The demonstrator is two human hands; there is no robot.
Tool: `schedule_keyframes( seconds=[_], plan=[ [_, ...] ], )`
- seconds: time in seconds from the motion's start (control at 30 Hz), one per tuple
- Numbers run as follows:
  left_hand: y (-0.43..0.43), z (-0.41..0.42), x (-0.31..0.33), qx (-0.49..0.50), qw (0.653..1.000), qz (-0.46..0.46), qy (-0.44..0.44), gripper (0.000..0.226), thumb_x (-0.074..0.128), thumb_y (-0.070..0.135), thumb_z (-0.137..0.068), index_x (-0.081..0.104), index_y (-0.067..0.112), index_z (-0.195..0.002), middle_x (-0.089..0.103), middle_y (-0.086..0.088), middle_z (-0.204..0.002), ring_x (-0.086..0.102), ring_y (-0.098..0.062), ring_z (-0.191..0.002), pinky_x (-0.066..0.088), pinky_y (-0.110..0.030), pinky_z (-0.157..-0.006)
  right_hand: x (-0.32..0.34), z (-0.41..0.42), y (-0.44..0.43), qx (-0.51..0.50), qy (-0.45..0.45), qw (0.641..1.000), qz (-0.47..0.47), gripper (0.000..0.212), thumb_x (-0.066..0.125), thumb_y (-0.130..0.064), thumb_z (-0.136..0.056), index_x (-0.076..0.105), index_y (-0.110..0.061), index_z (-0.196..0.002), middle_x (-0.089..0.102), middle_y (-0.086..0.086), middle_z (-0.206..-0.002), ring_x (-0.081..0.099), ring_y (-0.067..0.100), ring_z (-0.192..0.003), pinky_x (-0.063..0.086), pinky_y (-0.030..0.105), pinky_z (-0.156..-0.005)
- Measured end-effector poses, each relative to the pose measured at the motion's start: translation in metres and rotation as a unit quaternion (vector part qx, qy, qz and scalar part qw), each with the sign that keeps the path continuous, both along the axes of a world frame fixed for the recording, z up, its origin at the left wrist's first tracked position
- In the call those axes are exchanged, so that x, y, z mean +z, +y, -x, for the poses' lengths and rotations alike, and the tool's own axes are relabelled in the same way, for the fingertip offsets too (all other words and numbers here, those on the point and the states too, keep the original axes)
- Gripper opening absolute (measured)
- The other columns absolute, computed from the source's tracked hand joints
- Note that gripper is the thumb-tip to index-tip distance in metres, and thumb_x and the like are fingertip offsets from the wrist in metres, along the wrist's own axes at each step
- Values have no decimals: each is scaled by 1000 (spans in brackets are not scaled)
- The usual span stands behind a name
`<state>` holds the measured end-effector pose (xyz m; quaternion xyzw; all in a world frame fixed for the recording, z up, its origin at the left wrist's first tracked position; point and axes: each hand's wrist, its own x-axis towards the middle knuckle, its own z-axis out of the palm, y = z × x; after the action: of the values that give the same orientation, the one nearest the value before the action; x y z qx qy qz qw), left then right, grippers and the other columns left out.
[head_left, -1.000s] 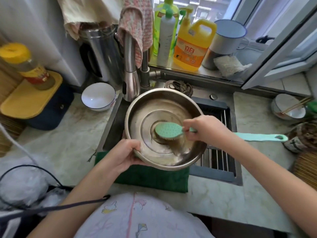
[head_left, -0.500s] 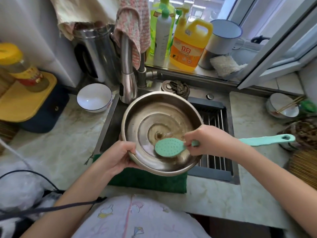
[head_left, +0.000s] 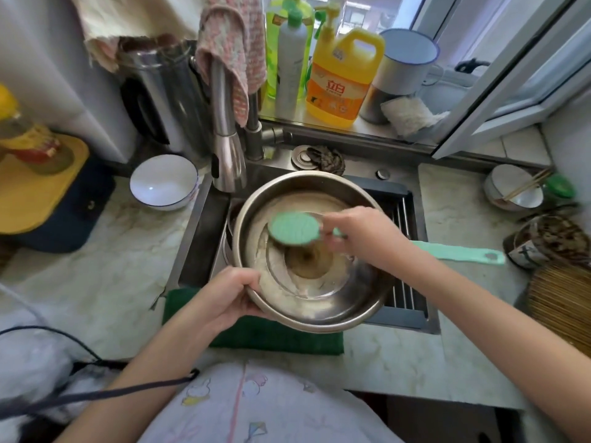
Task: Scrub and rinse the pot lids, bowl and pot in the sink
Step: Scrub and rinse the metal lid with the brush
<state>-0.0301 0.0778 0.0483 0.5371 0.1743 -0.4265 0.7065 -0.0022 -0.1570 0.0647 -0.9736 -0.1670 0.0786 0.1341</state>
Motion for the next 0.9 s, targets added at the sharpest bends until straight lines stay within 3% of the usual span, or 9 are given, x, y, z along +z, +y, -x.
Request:
schedule_keyframes(
  seconds=[0.1, 0.2, 0.27, 0.37, 0.5, 0.6, 0.73, 0.83, 0.9],
  plan=[
    [-4, -2, -2, 8, 1000, 0, 25, 37, 27, -11, -78, 59, -6, -97, 70, -16, -76, 69, -25, -61, 59, -44, -56, -5, -1, 9, 1, 4, 999, -36, 4, 69, -20, -81, 68, -18, -84, 72, 2, -80, 65, 22, -69, 53, 35, -62],
    [-4, -2, -3, 6, 1000, 5, 24, 46, 40, -6, -66, 54, -8, -110, 69, -22, -90, 68, -30, -69, 59, -46, -58, -3, 15, 17, 69, 96, 991, -55, 2, 70, -20, -81, 68, -19, -81, 71, -7, -81, 61, 11, -65, 50, 26, -57],
    [-3, -1, -5, 2, 1000, -4, 5, 57, 44, -2, -54, 54, -10, -110, 69, -21, -84, 68, -29, -66, 58, -43, -54, -5, 10, 11, 29, 52, 997, -42, 6, 69, -23, -82, 70, -19, -87, 73, -2, -85, 65, 15, -71, 52, 30, -61],
    [-4, -2, -3, -3, 1000, 5, 10, 34, 41, -7, -70, 57, -7, -100, 70, -14, -70, 68, -23, -59, 56, -37, -50, -11, 2, 7, -41, -11, 998, -39, 9, 67, -22, -83, 70, -18, -91, 72, 5, -85, 66, 24, -74, 51, 33, -63],
    [-5, 1, -6, 12, 1000, 1, 24, 39, 26, -13, -78, 57, -7, -101, 70, -16, -72, 68, -24, -58, 56, -37, -48, -12, 15, 17, 57, 87, 994, -42, 7, 69, -24, -83, 69, -20, -88, 71, 0, -83, 64, 18, -71, 52, 32, -61],
    [-6, 4, -6, 15, 1000, -4, 21, 37, 27, -12, -79, 58, -8, -98, 70, -16, -71, 68, -25, -61, 56, -38, -49, -14, 2, 3, -20, -16, 1000, -9, 9, 67, -25, -84, 69, -18, -91, 69, 4, -82, 63, 25, -71, 46, 31, -60],
    [-9, -4, -6, 60, 998, -19, 8, 39, 30, -12, -78, 58, -6, -104, 68, -19, -85, 66, -28, -72, 55, -38, -48, -8, -9, -15, -79, -105, 983, 129, 7, 60, -20, -85, 64, -15, -87, 63, 8, -75, 61, 33, -65, 37, 30, -52],
    [-9, -12, -10, 90, 995, -35, -29, 52, 39, -11, -71, 49, -7, -121, 62, -25, -105, 66, -31, -75, 56, -41, -52, 9, -2, -26, -93, -41, 975, 197, 9, 55, -23, -89, 61, -17, -93, 61, 5, -82, 60, 30, -72, 34, 28, -57],
    [-11, -16, -13, 102, 994, -32, -32, 60, 40, -10, -70, 43, -4, -129, 59, -27, -114, 67, -33, -80, 56, -44, -55, 15, 8, -31, -95, 47, 982, 158, 7, 59, -25, -89, 61, -21, -94, 57, -1, -83, 58, 21, -74, 37, 24, -57]
  ],
)
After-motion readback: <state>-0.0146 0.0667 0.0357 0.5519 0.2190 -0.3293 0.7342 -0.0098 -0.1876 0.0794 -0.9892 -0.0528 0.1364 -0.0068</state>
